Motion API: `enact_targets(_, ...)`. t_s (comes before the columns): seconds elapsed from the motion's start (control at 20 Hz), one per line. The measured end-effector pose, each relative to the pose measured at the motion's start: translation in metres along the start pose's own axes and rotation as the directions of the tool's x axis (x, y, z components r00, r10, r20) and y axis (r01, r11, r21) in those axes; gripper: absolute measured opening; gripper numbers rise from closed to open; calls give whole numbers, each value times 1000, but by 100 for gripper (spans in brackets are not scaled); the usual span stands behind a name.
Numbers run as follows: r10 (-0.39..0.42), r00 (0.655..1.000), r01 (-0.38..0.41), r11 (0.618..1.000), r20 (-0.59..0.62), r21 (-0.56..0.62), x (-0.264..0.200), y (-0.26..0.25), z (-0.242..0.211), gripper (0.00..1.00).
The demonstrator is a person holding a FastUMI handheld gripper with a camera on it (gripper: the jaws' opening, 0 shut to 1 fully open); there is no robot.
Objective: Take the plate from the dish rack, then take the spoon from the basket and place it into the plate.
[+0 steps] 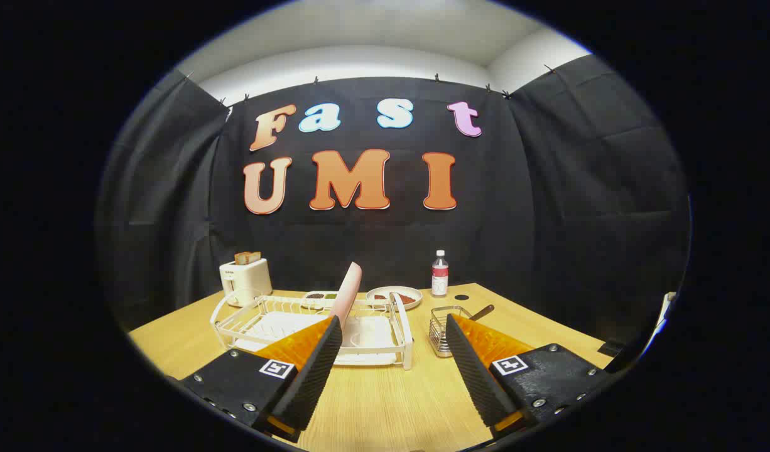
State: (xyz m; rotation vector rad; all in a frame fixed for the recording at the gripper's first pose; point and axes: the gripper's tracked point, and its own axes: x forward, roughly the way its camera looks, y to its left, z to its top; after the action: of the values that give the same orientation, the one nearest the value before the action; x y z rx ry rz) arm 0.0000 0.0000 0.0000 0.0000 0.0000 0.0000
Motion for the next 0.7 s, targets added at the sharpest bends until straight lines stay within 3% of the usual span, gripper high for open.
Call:
enact_targets(0.15, 51, 999, -51, 998, -15, 26, -6, 13, -11, 98)
enact_targets(0.7, 47, 999, -46, 996, 0, 79, -8, 2, -7, 99)
